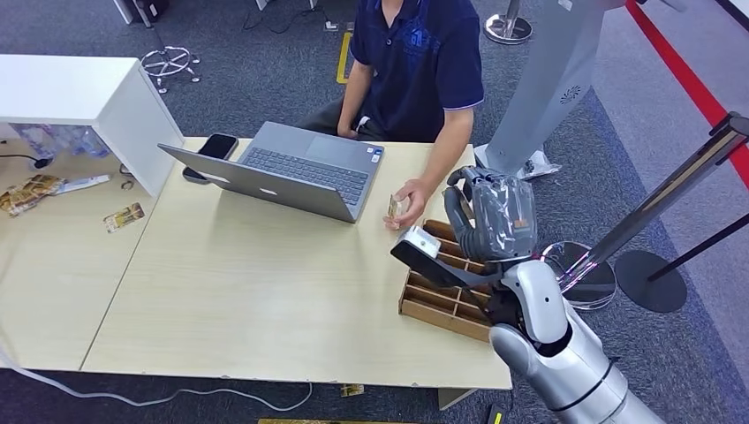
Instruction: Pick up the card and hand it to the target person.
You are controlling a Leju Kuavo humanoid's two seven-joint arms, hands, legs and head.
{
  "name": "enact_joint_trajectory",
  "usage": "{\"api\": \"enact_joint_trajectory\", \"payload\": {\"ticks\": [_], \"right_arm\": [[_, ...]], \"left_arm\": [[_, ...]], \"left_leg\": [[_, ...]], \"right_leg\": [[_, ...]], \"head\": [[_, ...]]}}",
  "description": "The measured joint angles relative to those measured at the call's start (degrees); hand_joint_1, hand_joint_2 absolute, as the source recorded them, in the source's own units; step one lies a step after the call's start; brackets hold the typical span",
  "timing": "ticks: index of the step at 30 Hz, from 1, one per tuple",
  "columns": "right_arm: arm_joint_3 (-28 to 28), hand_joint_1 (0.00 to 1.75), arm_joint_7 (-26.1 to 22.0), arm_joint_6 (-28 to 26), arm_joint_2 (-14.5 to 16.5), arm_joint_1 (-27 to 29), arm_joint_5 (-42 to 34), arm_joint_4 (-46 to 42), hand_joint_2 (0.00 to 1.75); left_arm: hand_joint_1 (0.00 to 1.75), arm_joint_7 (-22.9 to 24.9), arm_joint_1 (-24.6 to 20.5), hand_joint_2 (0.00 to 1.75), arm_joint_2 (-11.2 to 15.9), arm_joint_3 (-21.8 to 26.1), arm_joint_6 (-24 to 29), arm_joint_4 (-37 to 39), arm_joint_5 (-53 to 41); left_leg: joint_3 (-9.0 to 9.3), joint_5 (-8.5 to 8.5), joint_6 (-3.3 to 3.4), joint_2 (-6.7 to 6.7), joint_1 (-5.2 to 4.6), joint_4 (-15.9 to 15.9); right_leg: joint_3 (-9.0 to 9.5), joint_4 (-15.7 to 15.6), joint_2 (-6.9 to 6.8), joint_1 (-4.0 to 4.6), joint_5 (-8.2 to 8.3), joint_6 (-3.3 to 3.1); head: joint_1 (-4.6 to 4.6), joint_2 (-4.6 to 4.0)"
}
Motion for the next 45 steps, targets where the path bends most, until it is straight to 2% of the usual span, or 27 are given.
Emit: {"api": "enact_joint_trajectory", "payload": {"ticks": [8, 20, 36, 37, 38, 41, 42, 45], "right_arm": [[0.6, 1.49, 1.2, -3.4, 4.0, -4.8, 5.0, 8.7, 1.75], [1.8, 1.48, -0.6, -10.8, 10.2, -8.3, 6.4, 26.4, 1.75], [1.6, 1.46, -2.1, -12.2, 13.1, -8.5, 8.8, 32.5, 1.75], [1.3, 1.38, -2.4, -12.3, 13.4, -8.5, 9.4, 32.8, 1.75], [1.1, 1.15, -2.7, -12.3, 13.6, -8.5, 9.8, 33.1, 1.75], [0.7, 0.15, -3.0, -12.3, 14.2, -8.4, 11.0, 33.8, 1.75], [0.5, 0.02, -3.0, -12.3, 14.4, -8.4, 11.2, 34.1, 1.75], [0.3, 0.0, -3.0, -12.3, 14.7, -8.3, 11.5, 34.9, 1.75]], "left_arm": [[0.0, 1.1, -1.6, 0.0, -0.7, -1.0, -0.6, 0.0, -1.4], [0.0, 1.7, -3.0, 0.0, -1.5, -2.5, -1.3, 0.0, -2.3], [0.0, 1.7, -3.2, 0.0, -1.8, -2.9, -1.3, 0.0, -2.6], [0.0, 1.7, -3.2, 0.0, -1.8, -3.0, -1.3, 0.0, -2.6], [0.0, 1.7, -3.2, 0.0, -1.8, -3.0, -1.3, 0.0, -2.7], [0.0, 1.7, -3.2, 0.0, -1.8, -3.2, -1.3, 0.0, -2.7], [0.0, 1.7, -3.2, 0.0, -1.8, -3.3, -1.3, 0.0, -2.7], [0.0, 1.7, -3.2, 0.0, -1.8, -3.5, -1.3, 0.0, -2.7]], "left_leg": [[0.0, 0.0, 0.0, -0.01, 0.0, 0.0], [-0.03, -0.01, 0.0, -0.02, 0.0, 0.0], [-0.01, -0.01, -0.01, -0.01, 0.0, 0.0], [-0.01, -0.01, -0.01, -0.01, 0.0, 0.0], [-0.01, -0.01, -0.01, 0.0, 0.0, 0.0], [-0.01, -0.01, -0.01, 0.0, 0.0, 0.0], [-0.01, -0.01, -0.01, 0.0, 0.0, 0.0], [-0.01, -0.01, -0.01, 0.0, 0.0, 0.0]], "right_leg": [[-0.01, 0.0, -0.02, 0.0, 0.0, 0.0], [-0.04, 0.0, -0.04, 0.0, 0.0, 0.0], [-0.05, 0.0, -0.03, 0.0, 0.0, 0.0], [-0.05, 0.0, -0.03, 0.0, 0.0, 0.0], [-0.05, 0.0, -0.03, 0.0, 0.0, 0.0], [-0.06, 0.0, -0.03, 0.0, 0.0, 0.0], [-0.06, 0.0, -0.03, 0.0, 0.0, 0.0], [-0.06, 0.0, -0.02, 0.0, 0.0, 0.0]], "head": [[0.01, 0.0], [0.01, -0.01], [0.01, -0.01], [0.01, -0.01], [0.01, -0.01], [0.01, 0.0], [0.01, 0.0], [0.01, -0.01]]}}
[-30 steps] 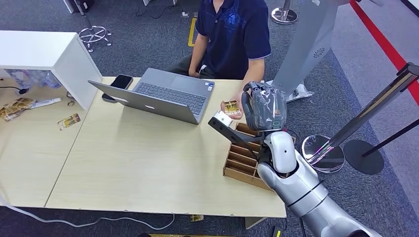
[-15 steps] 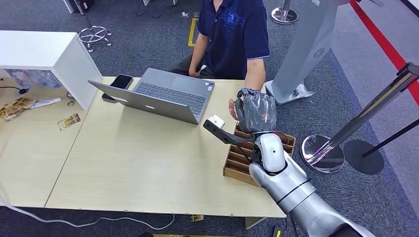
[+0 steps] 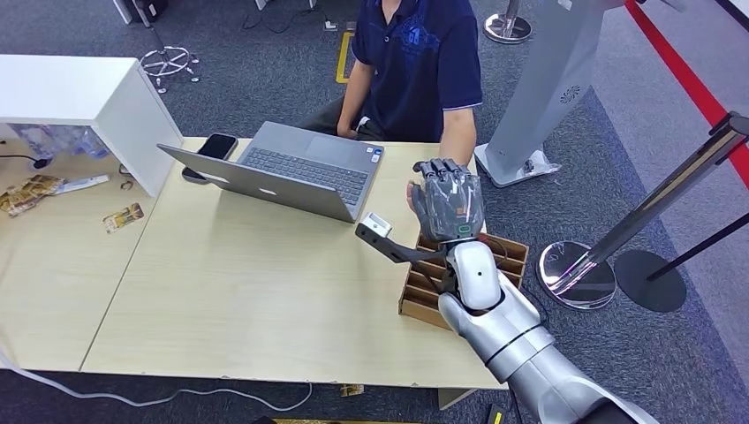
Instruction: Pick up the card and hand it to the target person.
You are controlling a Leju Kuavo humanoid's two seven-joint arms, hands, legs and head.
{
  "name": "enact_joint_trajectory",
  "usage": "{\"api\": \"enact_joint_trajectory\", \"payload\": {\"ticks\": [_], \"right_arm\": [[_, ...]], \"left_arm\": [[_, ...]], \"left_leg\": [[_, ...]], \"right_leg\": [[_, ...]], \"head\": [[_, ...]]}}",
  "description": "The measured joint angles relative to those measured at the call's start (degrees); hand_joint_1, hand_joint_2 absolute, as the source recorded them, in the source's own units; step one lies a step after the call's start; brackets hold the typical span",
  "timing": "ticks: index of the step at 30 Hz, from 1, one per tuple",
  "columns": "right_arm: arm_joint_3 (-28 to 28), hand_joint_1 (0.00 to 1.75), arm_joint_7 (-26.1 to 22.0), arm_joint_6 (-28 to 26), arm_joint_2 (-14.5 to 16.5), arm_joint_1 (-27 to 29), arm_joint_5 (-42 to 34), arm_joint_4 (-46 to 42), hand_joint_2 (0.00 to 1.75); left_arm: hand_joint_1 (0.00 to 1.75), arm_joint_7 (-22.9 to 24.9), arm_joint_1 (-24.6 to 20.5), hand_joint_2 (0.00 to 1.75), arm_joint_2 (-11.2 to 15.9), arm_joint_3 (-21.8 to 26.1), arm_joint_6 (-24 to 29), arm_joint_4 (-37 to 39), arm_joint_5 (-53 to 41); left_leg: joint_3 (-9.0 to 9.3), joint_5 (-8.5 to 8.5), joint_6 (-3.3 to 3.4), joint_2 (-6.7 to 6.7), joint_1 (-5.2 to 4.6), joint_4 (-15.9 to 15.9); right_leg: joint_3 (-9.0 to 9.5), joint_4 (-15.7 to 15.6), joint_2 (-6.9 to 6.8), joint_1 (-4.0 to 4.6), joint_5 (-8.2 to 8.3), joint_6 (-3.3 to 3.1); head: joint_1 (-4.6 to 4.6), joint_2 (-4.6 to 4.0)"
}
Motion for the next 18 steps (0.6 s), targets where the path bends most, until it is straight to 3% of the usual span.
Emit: {"api": "enact_joint_trajectory", "payload": {"ticks": [18], "right_arm": [[-0.1, 0.0, 0.7, 0.0, 0.8, 0.2, -2.6, 2.8, 1.75]], "left_arm": [[0.0, 0.0, 0.0, 0.0, 0.0, -0.1, 0.1, 0.0, 0.2]], "left_leg": [[0.0, 0.0, 0.0, 0.0, 0.0, 0.0]], "right_leg": [[0.0, 0.0, 0.01, 0.0, 0.0, 0.0]], "head": [[0.0, 0.0]]}}
